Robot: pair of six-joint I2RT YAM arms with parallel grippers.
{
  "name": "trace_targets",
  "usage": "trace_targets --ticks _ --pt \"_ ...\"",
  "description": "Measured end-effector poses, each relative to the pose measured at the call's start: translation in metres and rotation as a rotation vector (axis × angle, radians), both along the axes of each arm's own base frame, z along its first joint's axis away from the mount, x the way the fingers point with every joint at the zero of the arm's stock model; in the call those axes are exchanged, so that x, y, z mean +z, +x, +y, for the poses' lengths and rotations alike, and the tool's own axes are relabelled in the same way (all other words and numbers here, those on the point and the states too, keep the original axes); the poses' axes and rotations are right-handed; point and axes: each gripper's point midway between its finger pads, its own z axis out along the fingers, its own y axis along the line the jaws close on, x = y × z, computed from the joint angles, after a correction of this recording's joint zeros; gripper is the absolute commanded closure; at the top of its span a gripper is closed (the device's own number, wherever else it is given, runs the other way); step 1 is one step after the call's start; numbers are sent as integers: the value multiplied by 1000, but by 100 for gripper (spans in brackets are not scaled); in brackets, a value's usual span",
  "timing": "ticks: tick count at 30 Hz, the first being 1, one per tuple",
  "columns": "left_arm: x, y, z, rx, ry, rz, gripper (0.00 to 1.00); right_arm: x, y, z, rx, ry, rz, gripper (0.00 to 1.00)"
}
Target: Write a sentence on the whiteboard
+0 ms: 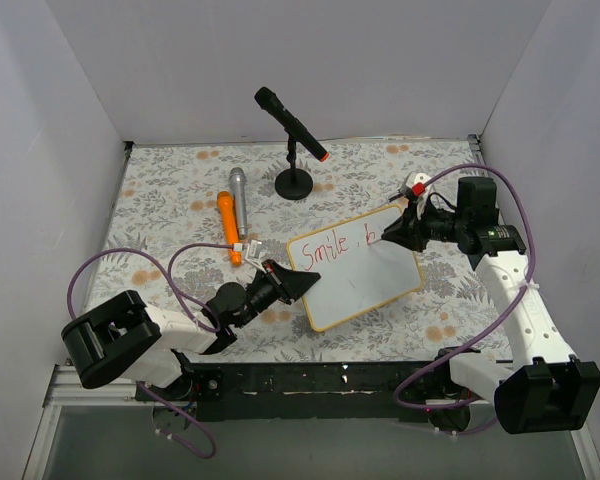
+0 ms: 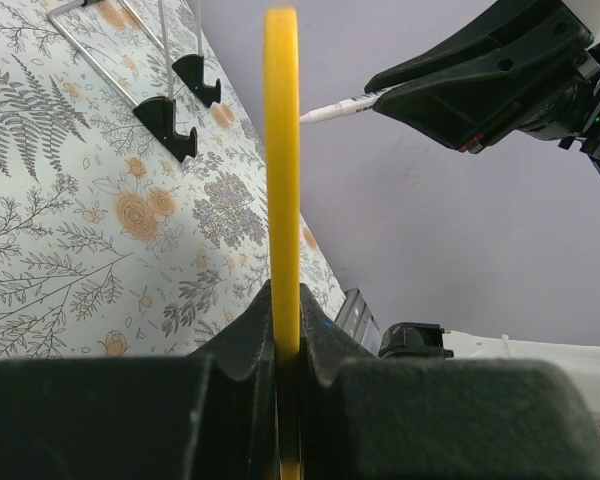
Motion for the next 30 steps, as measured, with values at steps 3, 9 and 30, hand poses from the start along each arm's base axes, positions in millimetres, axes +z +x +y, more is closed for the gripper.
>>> trace_targets --ticks 3,9,30 --pt "-1 0 0 0 3 2 100 -2 0 1 4 7 18 99" --pt "-1 0 0 1 3 2 100 -3 1 2 1 17 33 99" --pt "0 0 0 -3 1 -1 100 57 -6 2 15 46 -124 99"
